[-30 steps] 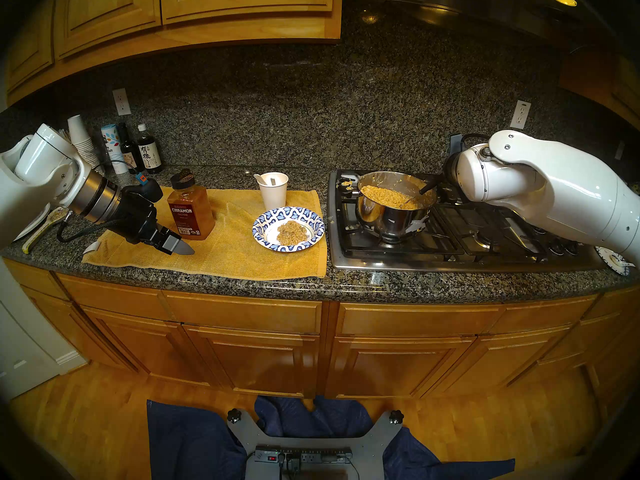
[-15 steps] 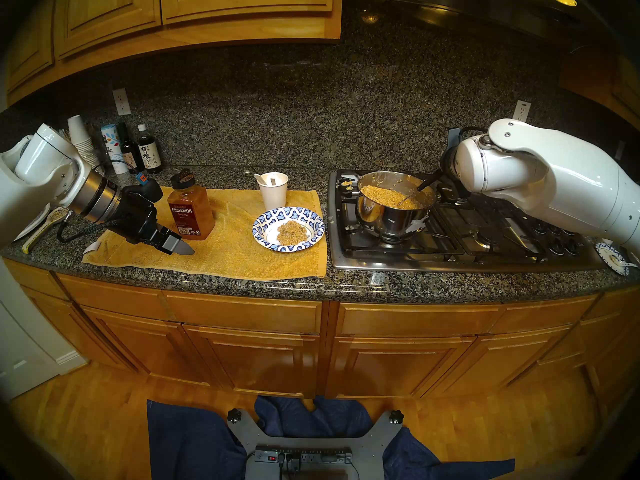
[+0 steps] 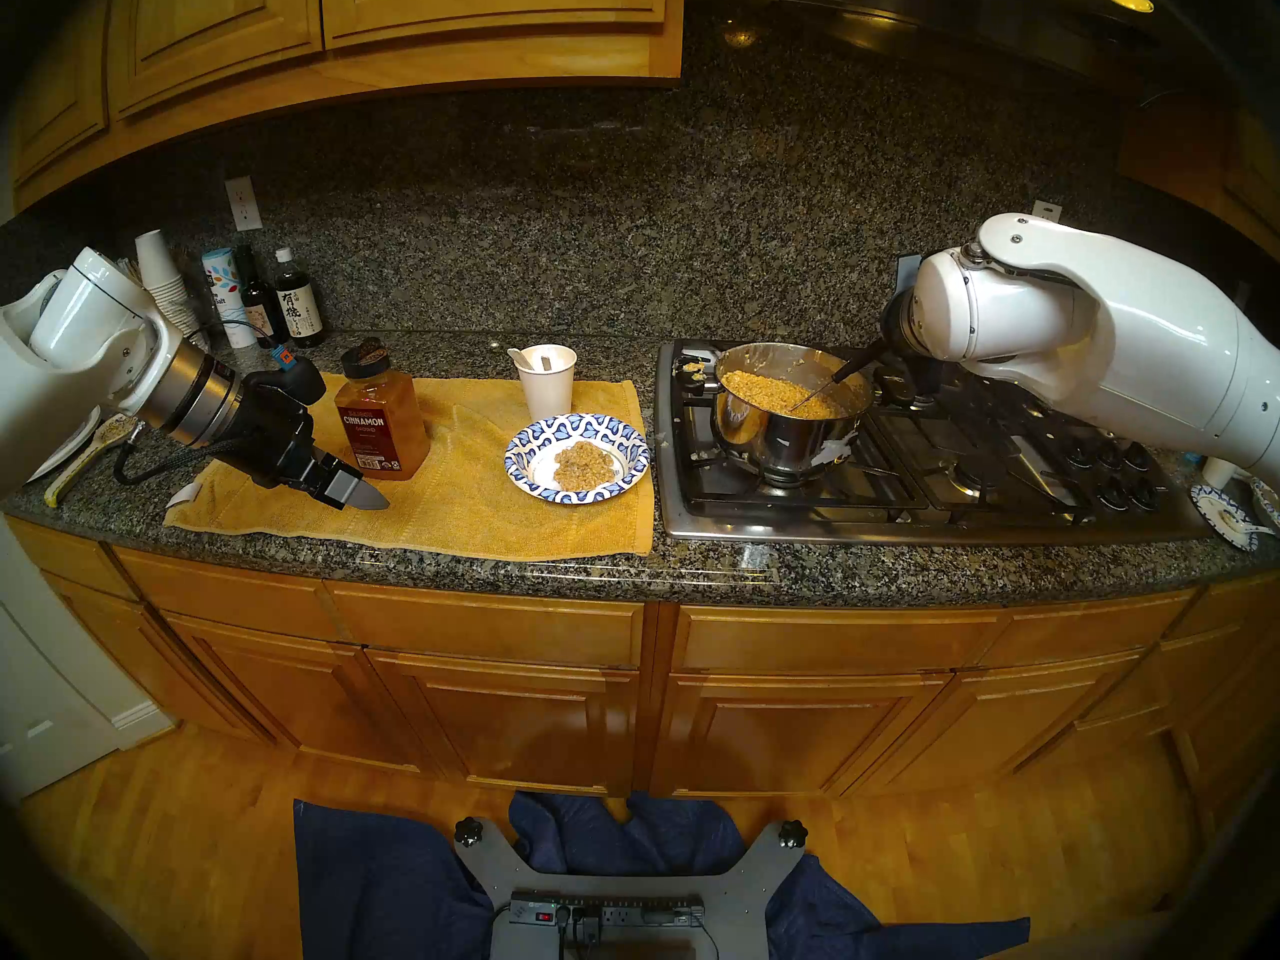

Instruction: Scoop oatmeal into bowl and add cinnamon

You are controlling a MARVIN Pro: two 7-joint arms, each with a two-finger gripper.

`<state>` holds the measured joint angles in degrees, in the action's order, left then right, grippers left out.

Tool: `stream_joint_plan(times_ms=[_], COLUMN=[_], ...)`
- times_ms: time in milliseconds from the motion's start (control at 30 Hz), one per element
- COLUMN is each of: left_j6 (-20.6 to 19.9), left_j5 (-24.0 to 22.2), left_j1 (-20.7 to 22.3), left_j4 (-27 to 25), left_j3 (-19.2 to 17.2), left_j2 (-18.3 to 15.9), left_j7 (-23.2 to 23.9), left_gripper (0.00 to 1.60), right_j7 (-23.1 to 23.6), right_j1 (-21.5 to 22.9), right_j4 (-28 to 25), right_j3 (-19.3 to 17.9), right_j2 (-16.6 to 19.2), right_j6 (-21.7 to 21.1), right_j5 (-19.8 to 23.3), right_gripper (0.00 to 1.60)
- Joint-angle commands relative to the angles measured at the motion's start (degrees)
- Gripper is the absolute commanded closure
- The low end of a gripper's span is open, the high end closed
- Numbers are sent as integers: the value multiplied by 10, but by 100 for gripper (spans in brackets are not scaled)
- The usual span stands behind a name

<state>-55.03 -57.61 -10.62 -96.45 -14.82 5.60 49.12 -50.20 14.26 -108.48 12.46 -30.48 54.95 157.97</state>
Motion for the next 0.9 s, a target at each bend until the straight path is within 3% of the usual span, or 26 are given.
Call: stream_joint_plan(times_ms=[0,667,867], left_j6=[1,0,0], left_j5=[0,0,0], left_j1=[18,18,18], left_j4=[1,1,1], left_j3=[-17,-17,-17], left_j2=[1,1,1], left_j7=[0,0,0], left_gripper=[0,0,0], right_j7=[-55,-50,-60], right_j1=[61,104,128], right_j4=[3,12,-1], right_j3=[-23,5,35], right_j2=[-2,8,24], right_j6=[0,0,0], right_j5=[-2,24,20], right_gripper=[160,160,160])
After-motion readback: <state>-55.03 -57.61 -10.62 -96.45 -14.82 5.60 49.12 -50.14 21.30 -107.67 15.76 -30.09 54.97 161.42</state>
